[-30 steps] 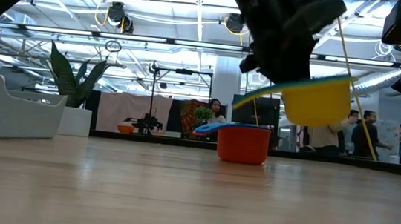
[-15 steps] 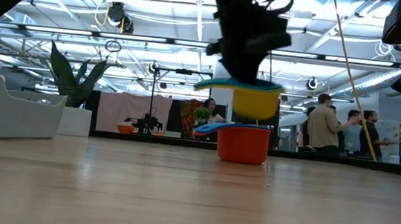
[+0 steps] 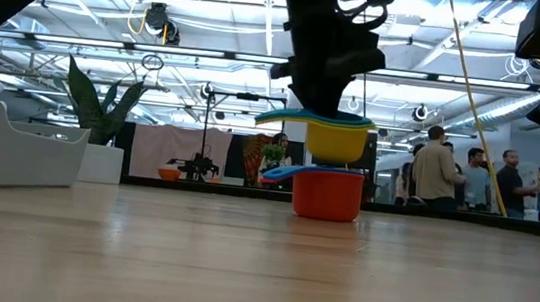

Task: Nest measuring cups in basket
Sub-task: Stack the bottom stacked measuring cups on top of the light blue measuring cup

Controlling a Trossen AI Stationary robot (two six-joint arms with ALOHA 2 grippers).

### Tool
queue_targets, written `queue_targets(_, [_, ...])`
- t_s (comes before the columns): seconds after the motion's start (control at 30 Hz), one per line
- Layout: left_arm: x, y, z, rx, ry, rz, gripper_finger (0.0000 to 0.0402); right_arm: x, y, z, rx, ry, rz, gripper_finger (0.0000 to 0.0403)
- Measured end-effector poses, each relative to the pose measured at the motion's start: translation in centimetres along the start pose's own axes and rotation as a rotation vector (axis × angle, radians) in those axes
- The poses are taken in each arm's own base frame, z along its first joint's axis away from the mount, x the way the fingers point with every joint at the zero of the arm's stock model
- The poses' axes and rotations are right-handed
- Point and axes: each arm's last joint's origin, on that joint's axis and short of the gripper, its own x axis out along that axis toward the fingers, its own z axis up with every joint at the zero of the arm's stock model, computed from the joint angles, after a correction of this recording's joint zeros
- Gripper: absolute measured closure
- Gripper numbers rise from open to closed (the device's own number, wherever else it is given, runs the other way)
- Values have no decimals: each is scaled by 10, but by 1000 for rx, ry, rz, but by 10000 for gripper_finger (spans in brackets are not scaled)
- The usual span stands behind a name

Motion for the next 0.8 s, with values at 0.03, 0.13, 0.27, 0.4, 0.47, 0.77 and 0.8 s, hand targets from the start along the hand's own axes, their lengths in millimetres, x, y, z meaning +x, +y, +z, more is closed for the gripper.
queue_targets(0.03, [0, 0, 0, 0, 3, 3, 369, 0, 0, 0, -3, 1, 1, 232])
queue_targets(0.13, [3, 0, -3, 7, 21, 9, 370, -1, 1, -2, 3, 1, 4, 232])
queue_targets(0.27, [13, 0, -10, -2, 55, 14, 370, -1, 3, -3, 6, -14, -2, 232])
queue_targets(0.4, [22, -1, -14, -17, 67, 10, 370, -2, 3, -4, 7, -15, -1, 232])
queue_targets(0.47, [26, -2, -16, -19, 73, 6, 370, -2, 3, -4, 9, -15, -1, 232])
queue_targets(0.77, [27, -3, -13, -28, 45, -16, 269, -2, 3, -4, 10, -16, -2, 232])
queue_targets(0.8, [27, -3, -13, -28, 45, -16, 260, -2, 3, -4, 10, -16, -2, 232])
